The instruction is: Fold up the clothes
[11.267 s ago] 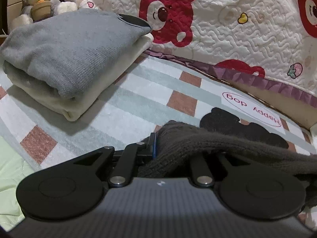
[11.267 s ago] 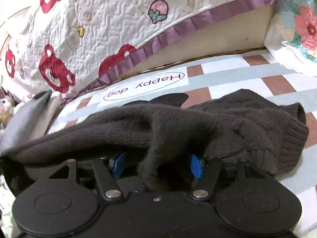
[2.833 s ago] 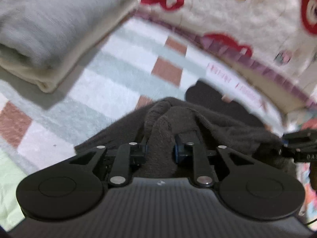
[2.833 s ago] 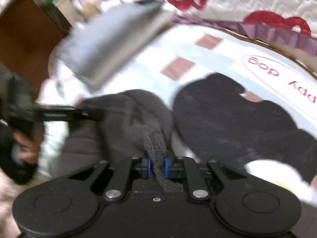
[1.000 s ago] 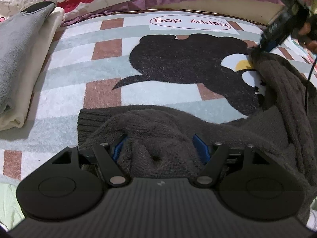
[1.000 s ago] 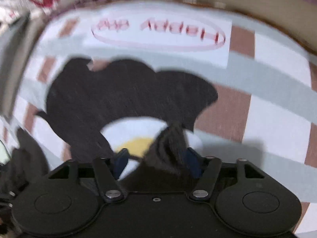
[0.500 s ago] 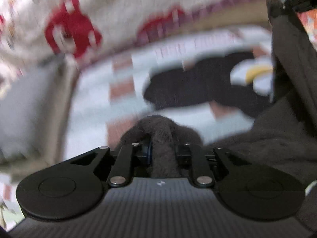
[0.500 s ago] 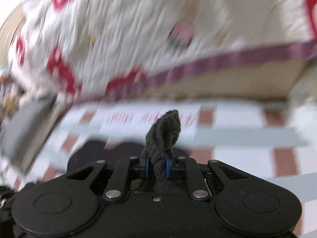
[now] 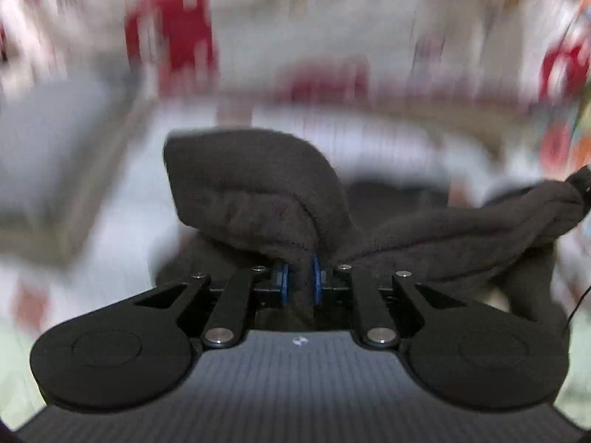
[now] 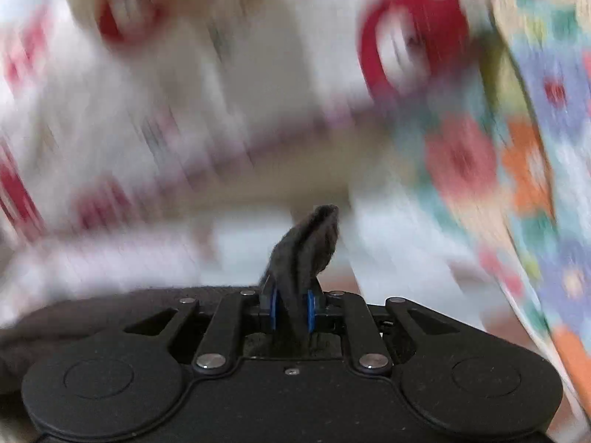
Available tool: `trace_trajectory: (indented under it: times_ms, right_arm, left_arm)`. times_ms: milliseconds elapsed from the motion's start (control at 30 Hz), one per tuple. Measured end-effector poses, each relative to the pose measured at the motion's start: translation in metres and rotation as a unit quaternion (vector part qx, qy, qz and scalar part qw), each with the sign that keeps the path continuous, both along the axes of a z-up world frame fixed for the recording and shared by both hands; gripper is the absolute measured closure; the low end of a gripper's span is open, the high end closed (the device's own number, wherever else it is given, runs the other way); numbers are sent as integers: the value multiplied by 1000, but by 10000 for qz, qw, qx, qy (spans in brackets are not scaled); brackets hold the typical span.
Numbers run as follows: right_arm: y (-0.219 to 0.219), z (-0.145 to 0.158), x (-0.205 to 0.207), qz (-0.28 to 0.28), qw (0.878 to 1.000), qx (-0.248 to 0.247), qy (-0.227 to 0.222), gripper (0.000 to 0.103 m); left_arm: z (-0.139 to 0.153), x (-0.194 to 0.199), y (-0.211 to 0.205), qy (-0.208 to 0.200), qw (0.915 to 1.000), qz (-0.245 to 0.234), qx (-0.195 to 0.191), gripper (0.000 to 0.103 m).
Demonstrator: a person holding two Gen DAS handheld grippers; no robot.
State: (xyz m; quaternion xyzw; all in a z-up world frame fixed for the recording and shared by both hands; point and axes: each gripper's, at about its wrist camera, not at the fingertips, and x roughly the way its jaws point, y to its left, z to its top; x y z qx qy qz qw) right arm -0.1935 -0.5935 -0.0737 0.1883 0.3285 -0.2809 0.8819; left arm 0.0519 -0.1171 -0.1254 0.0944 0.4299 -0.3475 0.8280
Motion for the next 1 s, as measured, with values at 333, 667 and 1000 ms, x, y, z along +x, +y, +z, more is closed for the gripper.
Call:
trace_trajectory:
  times_ms: [333, 667, 1000]
  right_arm:
    - [4, 0, 10, -304, 9942, -696, 768, 63]
    - [60, 21, 112, 2976, 9365, -1218, 1402, 45]
    - [57, -32, 180, 3650, 8819, -1457, 2605, 39]
  left_arm:
    - [-15, -2, -13, 61, 9995, -190, 242, 92]
    - [-23, 3, -13, 225, 9996, -96, 171, 91]
    - [-33, 10, -13, 364, 9992, -45, 171, 88]
